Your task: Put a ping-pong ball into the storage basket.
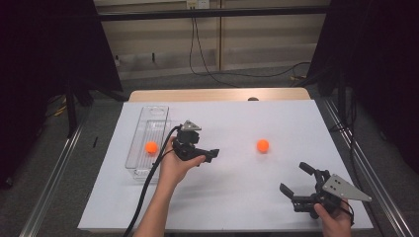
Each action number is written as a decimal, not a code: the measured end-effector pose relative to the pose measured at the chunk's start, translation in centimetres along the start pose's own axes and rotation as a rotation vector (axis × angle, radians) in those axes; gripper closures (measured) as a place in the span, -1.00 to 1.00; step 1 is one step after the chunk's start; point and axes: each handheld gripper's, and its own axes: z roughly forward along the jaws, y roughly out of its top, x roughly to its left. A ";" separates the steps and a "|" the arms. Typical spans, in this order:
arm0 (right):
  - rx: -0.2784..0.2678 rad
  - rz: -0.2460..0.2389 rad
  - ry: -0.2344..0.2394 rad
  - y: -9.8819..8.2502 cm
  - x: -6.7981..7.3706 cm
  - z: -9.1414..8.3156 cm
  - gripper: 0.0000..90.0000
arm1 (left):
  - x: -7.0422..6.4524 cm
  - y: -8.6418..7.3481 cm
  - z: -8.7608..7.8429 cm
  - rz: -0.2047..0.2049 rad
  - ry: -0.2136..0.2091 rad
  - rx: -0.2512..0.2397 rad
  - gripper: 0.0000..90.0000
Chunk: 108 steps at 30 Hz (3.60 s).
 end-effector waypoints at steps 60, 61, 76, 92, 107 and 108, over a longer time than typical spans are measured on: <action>0.020 -0.005 -0.008 -0.2 -0.2 0.4 -0.98 | -2.9 0.7 4.9 0.044 -0.032 -0.060 -0.78; 0.020 -0.005 -0.008 -0.2 -0.2 0.4 -0.98 | -3.0 0.8 5.1 0.041 -0.032 -0.057 -0.77; 0.017 -0.003 -0.007 -0.2 -0.3 0.3 -0.97 | -3.5 0.9 6.1 0.043 -0.042 -0.052 -0.78; 0.015 -0.002 -0.005 -0.2 -0.2 0.2 -0.97 | -4.0 1.1 6.7 0.049 -0.044 -0.049 -0.78; 0.014 -0.002 -0.003 -0.2 -0.3 0.2 -0.97 | -4.3 1.3 7.6 0.054 -0.044 -0.047 -0.78; 0.014 -0.002 -0.003 -0.2 -0.3 0.2 -0.97 | -4.4 1.3 7.7 0.053 -0.044 -0.047 -0.77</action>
